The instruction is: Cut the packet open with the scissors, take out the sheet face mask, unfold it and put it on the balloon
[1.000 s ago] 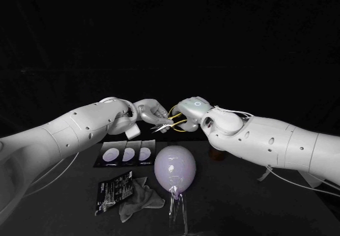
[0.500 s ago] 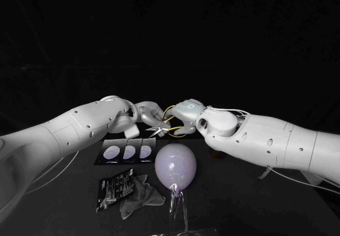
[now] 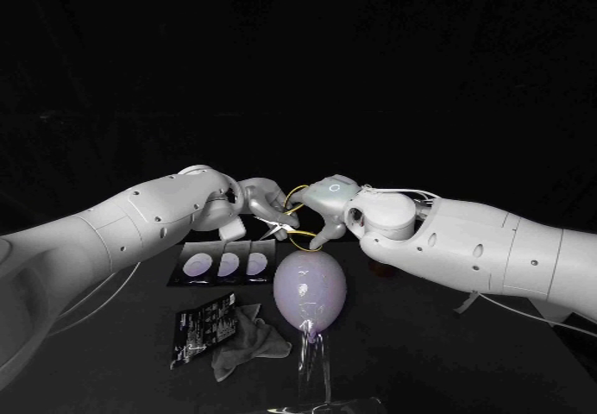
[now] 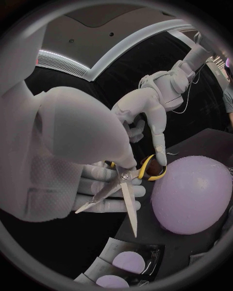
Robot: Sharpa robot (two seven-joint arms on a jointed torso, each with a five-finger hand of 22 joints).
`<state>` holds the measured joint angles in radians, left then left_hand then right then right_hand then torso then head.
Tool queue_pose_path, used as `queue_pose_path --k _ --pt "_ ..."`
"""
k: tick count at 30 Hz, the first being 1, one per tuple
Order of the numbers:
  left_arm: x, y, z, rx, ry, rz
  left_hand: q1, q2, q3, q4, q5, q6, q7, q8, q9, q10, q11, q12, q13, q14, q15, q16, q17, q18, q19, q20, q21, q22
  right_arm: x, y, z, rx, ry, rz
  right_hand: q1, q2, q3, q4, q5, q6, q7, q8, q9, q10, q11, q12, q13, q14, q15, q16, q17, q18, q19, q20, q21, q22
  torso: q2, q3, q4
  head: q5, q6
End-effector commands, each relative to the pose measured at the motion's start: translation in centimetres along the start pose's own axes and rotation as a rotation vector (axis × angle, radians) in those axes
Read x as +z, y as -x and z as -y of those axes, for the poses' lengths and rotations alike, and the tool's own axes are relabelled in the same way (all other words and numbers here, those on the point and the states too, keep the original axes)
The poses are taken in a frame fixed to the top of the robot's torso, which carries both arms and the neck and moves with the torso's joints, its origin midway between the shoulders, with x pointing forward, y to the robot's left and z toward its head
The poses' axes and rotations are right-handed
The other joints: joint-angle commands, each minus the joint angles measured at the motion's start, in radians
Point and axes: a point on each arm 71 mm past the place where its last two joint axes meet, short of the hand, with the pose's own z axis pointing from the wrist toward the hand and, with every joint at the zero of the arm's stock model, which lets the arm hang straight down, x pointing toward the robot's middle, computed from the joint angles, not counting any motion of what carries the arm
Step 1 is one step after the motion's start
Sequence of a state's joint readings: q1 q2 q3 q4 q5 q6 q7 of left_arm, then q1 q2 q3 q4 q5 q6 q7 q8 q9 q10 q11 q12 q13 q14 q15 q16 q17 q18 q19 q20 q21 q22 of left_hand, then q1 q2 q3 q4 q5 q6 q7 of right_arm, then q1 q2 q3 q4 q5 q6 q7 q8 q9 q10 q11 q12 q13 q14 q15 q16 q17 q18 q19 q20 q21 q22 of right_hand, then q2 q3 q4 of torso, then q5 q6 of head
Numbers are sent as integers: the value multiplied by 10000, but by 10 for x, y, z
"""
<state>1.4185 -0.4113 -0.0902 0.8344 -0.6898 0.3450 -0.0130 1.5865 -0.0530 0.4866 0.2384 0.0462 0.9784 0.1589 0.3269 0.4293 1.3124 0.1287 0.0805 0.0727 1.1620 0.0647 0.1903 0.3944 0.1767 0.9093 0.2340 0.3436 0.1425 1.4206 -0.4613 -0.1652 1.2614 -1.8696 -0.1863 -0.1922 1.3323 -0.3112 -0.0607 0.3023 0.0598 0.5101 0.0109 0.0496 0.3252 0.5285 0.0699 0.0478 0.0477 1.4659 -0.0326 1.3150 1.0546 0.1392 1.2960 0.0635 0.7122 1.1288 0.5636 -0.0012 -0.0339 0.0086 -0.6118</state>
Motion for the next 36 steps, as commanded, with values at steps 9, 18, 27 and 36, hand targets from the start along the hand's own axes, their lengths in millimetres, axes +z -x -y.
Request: queue_pose_path --k 9,18,27,36 --pt "0 0 -4 16 461 14 -121 21 552 -533 24 -60 5 38 47 472 -383 -2 25 33 -24 56 37 24 -3 -77 96 38 1 6 2 -241 31 345 176 1025 2082 -61 -70 1617 77 714 1175 3161 -246 572 249 -1309 -16 -4153 -4859 442 -1216 224 -3339 -2012 1 3 2 -48 -7" --pt "0 -1 -4 32 504 -83 -123 20 554 -535 24 -60 5 38 48 472 -383 -2 25 33 -24 56 37 23 -4 -78 97 39 0 7 0 -59 180 476 585 1484 2761 -174 -96 2638 568 1021 1267 4133 -297 627 211 -291 -50 -2682 -2744 432 -630 85 -3322 -2054 1 0 12 -50 -41" --pt "-1 -1 -6 37 599 -243 -147 14 574 -553 25 -61 6 41 62 476 -382 -5 26 34 -24 54 46 22 -10 -80 114 48 -2 8 0 307 484 634 1312 1852 3976 -594 -88 3105 740 976 925 5220 -153 467 157 520 102 39 788 -192 966 73 1197 602 -3 -5 3 -41 -42" --pt "-2 -2 -7 -66 618 -434 -190 14 605 -569 24 -70 11 41 81 474 -377 -14 25 31 -21 47 58 17 -24 -79 133 60 -2 7 3 176 398 628 1632 2322 6392 -1265 -80 4301 1165 1340 811 6603 -30 342 163 600 165 889 1862 -456 1270 29 2944 1810 2 -5 13 -69 -56"
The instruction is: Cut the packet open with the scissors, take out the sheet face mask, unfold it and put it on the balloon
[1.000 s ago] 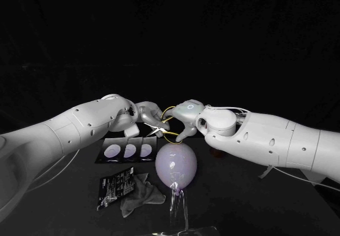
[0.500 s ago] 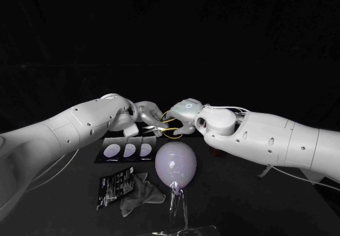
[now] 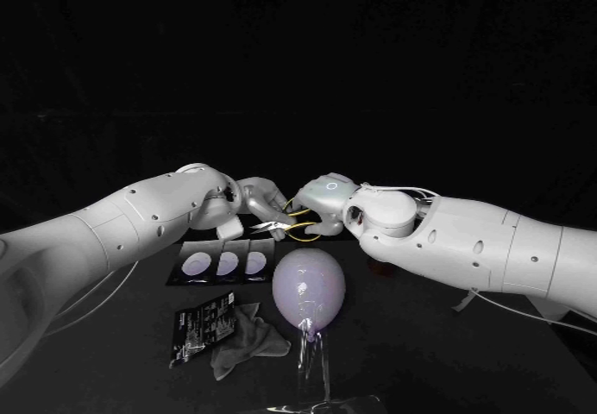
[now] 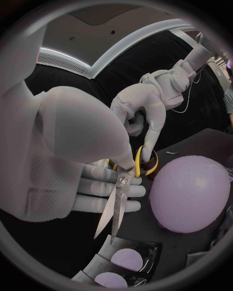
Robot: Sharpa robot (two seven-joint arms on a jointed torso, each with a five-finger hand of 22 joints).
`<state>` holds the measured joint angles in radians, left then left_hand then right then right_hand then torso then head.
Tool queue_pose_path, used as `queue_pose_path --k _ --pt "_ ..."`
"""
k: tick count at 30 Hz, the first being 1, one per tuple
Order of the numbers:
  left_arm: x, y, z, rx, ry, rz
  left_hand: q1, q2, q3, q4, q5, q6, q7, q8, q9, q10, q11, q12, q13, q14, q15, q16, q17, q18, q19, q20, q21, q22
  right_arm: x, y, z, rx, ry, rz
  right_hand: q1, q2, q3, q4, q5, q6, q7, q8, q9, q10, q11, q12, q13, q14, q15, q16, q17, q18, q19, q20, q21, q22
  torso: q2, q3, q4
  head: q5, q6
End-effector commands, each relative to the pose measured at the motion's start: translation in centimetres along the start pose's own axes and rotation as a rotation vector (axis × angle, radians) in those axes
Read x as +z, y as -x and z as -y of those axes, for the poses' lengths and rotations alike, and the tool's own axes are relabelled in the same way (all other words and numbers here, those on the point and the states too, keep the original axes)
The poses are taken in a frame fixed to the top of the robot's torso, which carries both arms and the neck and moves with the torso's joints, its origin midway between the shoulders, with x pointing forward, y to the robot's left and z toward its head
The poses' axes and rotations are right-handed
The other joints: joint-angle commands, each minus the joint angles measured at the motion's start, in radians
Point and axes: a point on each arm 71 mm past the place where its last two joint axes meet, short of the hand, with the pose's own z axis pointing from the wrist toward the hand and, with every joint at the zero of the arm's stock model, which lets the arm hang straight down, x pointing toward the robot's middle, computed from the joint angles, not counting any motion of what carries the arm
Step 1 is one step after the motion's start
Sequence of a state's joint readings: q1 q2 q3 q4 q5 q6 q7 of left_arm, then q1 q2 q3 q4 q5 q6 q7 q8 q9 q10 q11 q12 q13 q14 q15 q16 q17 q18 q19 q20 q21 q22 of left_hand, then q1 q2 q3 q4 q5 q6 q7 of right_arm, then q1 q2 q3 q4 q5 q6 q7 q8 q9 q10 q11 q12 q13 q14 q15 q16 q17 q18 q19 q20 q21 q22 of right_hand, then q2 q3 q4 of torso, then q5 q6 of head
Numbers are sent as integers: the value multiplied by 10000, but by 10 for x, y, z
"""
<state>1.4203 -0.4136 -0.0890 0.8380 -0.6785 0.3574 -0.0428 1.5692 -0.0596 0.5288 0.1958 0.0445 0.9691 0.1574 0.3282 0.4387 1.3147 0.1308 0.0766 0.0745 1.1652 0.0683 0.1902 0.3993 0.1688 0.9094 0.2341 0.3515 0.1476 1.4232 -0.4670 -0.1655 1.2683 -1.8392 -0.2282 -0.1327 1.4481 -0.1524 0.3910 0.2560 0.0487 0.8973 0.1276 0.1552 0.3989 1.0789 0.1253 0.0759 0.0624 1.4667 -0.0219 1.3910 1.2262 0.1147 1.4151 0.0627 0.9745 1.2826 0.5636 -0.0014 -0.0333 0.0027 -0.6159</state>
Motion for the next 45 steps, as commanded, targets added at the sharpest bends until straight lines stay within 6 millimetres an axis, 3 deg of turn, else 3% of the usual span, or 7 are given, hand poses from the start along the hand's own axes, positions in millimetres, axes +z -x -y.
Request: queue_pose_path --k 1,9,20,33,37,41,45 --pt "-1 -2 -6 15 382 -344 -17 80 183 -143 40 23 27 28 -13 450 -398 25 7 -1 -57 48 9 97 -24 -80 54 9 0 4 6 -234 -156 270 439 791 2121 -911 15 525 31 332 92 1282 -586 75 19 585 91 160 171 -226 84 50 430 357 2 -1 6 -11 -19" --pt "-2 -4 -6 -177 334 -663 -36 80 196 -150 40 17 27 27 -5 448 -397 21 6 -5 -54 43 14 95 -33 -79 62 14 0 3 11 -443 -361 314 -371 749 3456 -1660 -14 1003 108 603 270 2350 -583 -34 25 528 139 324 272 -278 51 119 1068 910 -8 1 -7 -14 -22" --pt "-5 -4 -7 -1274 115 -1086 -240 47 392 -224 41 -213 144 -85 55 175 -283 -122 -40 -231 53 -111 37 54 -264 -18 55 21 0 3 16 -468 -479 490 -654 751 3663 -1880 -1 1050 118 650 334 2517 -595 -94 37 516 136 352 273 -281 27 135 1181 1035 -3 1 4 -45 -1" --pt "-7 -4 -8 -1891 68 -1305 -1468 -762 -243 613 39 -701 297 -464 -36 -303 -112 -124 -43 -549 207 -262 160 96 -563 286 -280 -196 -2 5 16 -334 -558 734 -857 753 3757 -2055 -1 1172 113 733 416 2804 -631 -59 71 507 109 368 262 -300 41 133 1355 1166 2 1 2 -45 -14" --pt "-7 -4 -8 -1796 107 -1383 -1108 -664 -88 405 44 -550 211 -416 -7 -338 -178 -103 -30 -591 175 -275 215 138 -550 332 -352 -257 -3 5 17 -308 -640 781 -896 760 3777 -2094 -1 1196 108 750 438 2877 -643 -53 79 508 99 379 276 -308 52 130 1414 1202 -2 5 -10 -38 -25" --pt "-7 -4 -8 -1688 121 -1315 -403 -123 371 -230 39 -263 154 -257 107 -79 -256 21 33 -355 86 -159 343 162 -261 177 -179 -201 -3 5 18 -304 -651 747 -903 759 3781 -2104 -2 1199 106 753 442 2886 -645 -55 80 508 97 382 279 -316 64 129 1455 1220 -3 8 -8 -39 -15" --pt "-7 -3 -8 -1593 124 -1202 -473 5 396 -293 40 -167 100 -199 163 125 -313 90 67 -171 24 -76 419 151 -129 81 -34 -133 -3 4 17 -314 -626 649 -907 755 3783 -2110 -1 1199 104 753 443 2887 -645 -58 79 509 97 386 288 -315 63 128 1455 1222 -4 9 -12 -51 -13"
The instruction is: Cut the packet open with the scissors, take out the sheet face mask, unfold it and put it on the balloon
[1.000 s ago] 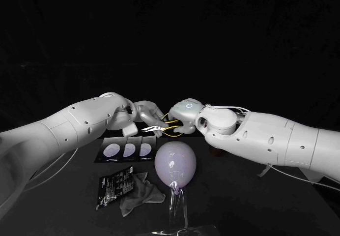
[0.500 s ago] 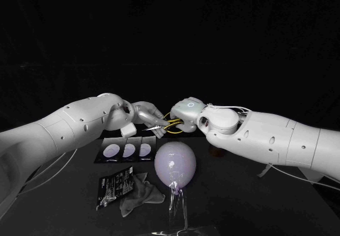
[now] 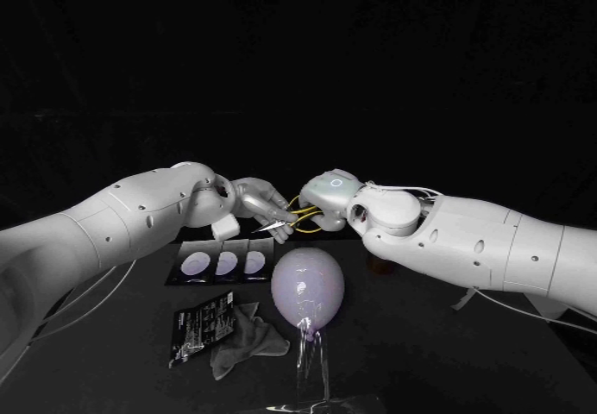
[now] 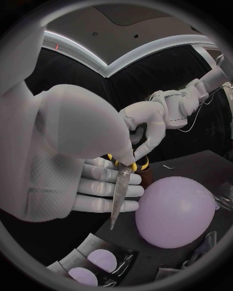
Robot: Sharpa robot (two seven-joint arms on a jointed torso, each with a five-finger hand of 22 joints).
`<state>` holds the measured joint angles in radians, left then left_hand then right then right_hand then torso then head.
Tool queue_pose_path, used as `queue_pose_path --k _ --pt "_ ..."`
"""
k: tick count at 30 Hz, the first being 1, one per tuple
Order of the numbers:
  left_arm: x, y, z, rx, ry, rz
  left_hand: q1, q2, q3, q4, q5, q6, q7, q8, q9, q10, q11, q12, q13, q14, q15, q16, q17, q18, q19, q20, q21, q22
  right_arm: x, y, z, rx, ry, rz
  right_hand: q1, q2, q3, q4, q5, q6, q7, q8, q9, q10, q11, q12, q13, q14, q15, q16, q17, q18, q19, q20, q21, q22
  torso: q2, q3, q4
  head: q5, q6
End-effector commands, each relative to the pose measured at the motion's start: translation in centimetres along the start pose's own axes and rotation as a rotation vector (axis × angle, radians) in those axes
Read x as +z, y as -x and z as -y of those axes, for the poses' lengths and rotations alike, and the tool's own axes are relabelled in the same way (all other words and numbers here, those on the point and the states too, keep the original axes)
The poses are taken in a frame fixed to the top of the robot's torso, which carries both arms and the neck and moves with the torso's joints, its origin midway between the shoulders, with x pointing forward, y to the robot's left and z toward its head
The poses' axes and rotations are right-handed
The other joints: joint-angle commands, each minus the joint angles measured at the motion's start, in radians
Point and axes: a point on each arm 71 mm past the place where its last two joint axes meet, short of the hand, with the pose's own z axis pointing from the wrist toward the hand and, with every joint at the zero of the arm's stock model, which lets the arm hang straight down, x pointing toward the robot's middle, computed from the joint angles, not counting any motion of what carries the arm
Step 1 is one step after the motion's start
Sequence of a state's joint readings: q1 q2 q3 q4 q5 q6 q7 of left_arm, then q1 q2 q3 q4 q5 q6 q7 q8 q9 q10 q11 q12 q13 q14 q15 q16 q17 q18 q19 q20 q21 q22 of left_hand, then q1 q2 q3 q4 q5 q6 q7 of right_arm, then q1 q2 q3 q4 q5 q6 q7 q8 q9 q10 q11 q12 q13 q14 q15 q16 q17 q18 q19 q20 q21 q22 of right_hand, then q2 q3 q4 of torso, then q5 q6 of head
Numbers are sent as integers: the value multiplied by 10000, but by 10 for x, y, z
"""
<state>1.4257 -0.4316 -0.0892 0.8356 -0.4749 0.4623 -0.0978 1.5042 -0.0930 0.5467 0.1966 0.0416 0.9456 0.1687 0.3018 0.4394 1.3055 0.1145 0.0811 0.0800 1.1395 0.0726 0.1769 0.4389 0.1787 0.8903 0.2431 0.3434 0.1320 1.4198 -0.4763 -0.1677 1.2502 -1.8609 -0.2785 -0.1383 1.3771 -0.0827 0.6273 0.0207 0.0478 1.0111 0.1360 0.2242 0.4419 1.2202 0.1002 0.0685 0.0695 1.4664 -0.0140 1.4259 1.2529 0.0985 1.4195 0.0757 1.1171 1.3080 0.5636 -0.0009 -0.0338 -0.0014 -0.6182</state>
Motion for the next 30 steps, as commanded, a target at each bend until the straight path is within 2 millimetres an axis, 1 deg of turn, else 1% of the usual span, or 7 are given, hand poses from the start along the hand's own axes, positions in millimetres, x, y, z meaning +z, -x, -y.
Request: queue_pose_path --k 1,5,10,12,19,24,30 --pt "1 -2 -5 242 336 -162 135 367 201 -299 68 97 -33 86 177 281 -170 66 23 142 -41 84 48 50 95 -29 84 40 0 5 7 -138 -376 206 -200 57 1423 239 8 61 19 62 15 1473 -393 12 8 512 18 36 17 -151 14 -2 15 964 -4 1 -8 -11 9" --pt "1 -2 -6 319 345 -53 81 407 174 -309 66 134 -68 118 216 371 -206 89 36 219 -78 120 92 47 144 -64 143 67 0 5 8 -151 -362 151 -224 36 1441 201 7 36 18 51 21 1440 -387 -25 -4 512 24 41 21 -144 -8 -3 -21 963 -5 1 -5 -8 27" --pt "1 -1 -6 385 390 12 57 431 164 -329 66 161 -85 141 246 434 -228 104 45 269 -104 143 123 45 174 -90 184 85 -1 5 9 -79 -334 204 -488 -598 1056 -117 41 -343 95 -146 -4 853 -296 -94 -67 515 130 67 46 -138 -85 56 -115 985 -7 -3 -6 -10 21" --pt "1 -1 -6 413 423 10 53 435 162 -336 67 169 -89 148 254 448 -233 107 47 282 -110 148 131 45 181 -97 194 90 -1 6 9 -30 -280 316 -530 -652 993 -136 44 -424 84 -197 -22 785 -283 -91 -63 515 132 71 48 -131 -102 67 -145 982 -2 -2 -5 -11 38" --pt "1 -2 -7 502 536 -47 45 440 158 -369 67 195 -100 167 280 494 -249 116 54 320 -129 165 156 45 205 -120 230 107 -2 7 7 399 -40 423 -1273 -1434 365 72 55 -1049 -106 -605 -221 -714 -277 -100 -93 356 93 -240 -557 51 -465 107 -1106 673 5 -3 0 -20 72" --pt "1 -3 -7 533 628 -87 45 438 157 -389 67 205 -103 175 292 512 -255 119 56 336 -137 172 167 44 214 -131 248 115 -4 8 5 688 185 512 -1305 -1491 286 80 62 -1101 -159 -647 -250 -799 -303 -83 -82 408 38 -136 -338 28 -393 84 -966 720 -2 1 1 -8 67" --pt "1 -3 -8 556 737 -171 50 425 157 -418 67 213 -107 181 304 530 -262 121 59 352 -145 178 178 44 225 -145 268 125 -8 8 1 896 409 491 -1248 -1424 302 70 154 -1042 -240 -647 -278 -798 -408 -61 -69 545 -239 149 176 -56 -127 -77 -465 902 -10 1 -8 -3 63"
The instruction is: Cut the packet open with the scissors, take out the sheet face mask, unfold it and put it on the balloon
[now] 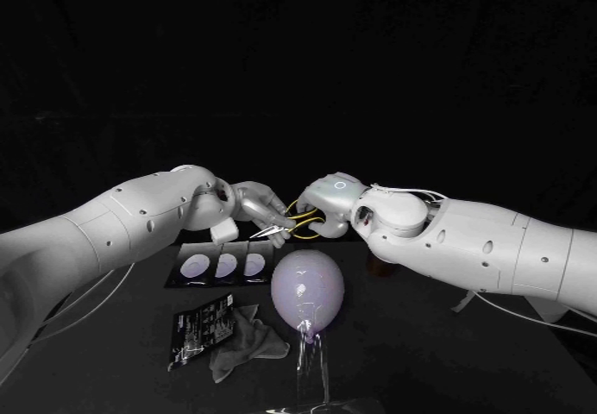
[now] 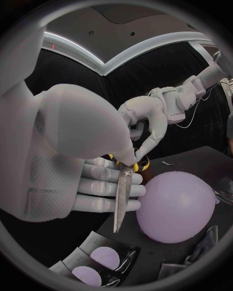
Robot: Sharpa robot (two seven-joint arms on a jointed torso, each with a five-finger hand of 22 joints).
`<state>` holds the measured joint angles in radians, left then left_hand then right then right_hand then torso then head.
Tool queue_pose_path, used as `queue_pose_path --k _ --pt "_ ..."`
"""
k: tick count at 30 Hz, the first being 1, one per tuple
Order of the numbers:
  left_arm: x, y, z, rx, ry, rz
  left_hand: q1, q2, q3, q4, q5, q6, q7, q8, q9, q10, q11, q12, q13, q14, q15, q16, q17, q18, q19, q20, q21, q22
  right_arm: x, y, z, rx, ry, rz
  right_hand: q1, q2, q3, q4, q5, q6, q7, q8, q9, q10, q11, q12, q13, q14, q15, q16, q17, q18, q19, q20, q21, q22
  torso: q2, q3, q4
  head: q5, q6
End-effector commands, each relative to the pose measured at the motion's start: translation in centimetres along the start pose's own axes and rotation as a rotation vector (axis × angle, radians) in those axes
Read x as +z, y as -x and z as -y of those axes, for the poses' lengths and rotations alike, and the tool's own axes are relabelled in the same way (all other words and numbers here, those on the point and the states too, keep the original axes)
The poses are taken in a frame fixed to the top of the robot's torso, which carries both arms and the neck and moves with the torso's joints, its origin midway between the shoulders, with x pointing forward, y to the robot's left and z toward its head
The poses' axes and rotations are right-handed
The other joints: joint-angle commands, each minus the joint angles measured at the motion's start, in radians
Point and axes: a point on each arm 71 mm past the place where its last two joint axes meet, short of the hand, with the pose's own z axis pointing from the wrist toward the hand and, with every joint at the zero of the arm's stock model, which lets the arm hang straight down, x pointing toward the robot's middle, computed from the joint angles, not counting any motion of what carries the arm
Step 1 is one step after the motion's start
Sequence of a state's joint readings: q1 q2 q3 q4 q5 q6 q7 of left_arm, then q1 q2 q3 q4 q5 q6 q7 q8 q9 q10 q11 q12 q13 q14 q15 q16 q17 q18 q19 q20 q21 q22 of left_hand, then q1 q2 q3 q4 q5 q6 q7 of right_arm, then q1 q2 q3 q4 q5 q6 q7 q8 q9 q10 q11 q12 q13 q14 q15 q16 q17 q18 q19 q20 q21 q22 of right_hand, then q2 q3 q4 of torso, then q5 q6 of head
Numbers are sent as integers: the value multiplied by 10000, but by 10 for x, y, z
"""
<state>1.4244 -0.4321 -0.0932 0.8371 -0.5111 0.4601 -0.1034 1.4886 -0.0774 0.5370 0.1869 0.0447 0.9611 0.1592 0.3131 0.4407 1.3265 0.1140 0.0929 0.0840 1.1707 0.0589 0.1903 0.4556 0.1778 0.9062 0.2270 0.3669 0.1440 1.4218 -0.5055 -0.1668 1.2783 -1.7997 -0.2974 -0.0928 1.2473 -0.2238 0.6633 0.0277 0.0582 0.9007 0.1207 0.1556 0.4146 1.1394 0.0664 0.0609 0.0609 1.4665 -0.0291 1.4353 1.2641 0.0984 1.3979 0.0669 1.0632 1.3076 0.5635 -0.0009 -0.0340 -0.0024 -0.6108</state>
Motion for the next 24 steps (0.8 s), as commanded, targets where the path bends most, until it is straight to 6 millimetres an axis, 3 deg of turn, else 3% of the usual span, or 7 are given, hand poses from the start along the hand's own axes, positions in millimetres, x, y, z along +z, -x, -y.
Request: queue_pose_path --k 1,12,24 --pt "1 -3 -5 231 486 -203 205 266 254 -332 37 61 -14 71 297 327 -259 4 20 46 -11 45 16 53 71 10 42 10 -1 7 -2 272 185 363 50 -13 -59 0 50 65 -88 40 -5 12 -72 16 18 545 -90 57 69 -55 92 9 78 908 -6 1 -5 6 -18" --pt "1 -3 -6 240 544 -221 199 267 255 -349 37 71 -18 79 311 350 -265 8 23 64 -17 52 28 51 81 -1 64 21 -3 7 -9 541 507 98 -29 -10 -104 58 12 126 -133 59 -8 34 -127 13 17 571 -114 117 159 -78 150 -53 187 955 5 -4 4 -4 -29" --pt "0 -2 -7 226 552 -159 193 268 255 -357 37 77 -21 84 319 362 -268 10 25 74 -21 55 34 49 87 -6 75 26 -9 12 -8 1397 733 782 -308 -184 -400 227 -29 38 -152 -29 -77 -94 -151 3 13 569 -131 131 138 -66 127 -113 49 931 0 -6 4 1 -10"
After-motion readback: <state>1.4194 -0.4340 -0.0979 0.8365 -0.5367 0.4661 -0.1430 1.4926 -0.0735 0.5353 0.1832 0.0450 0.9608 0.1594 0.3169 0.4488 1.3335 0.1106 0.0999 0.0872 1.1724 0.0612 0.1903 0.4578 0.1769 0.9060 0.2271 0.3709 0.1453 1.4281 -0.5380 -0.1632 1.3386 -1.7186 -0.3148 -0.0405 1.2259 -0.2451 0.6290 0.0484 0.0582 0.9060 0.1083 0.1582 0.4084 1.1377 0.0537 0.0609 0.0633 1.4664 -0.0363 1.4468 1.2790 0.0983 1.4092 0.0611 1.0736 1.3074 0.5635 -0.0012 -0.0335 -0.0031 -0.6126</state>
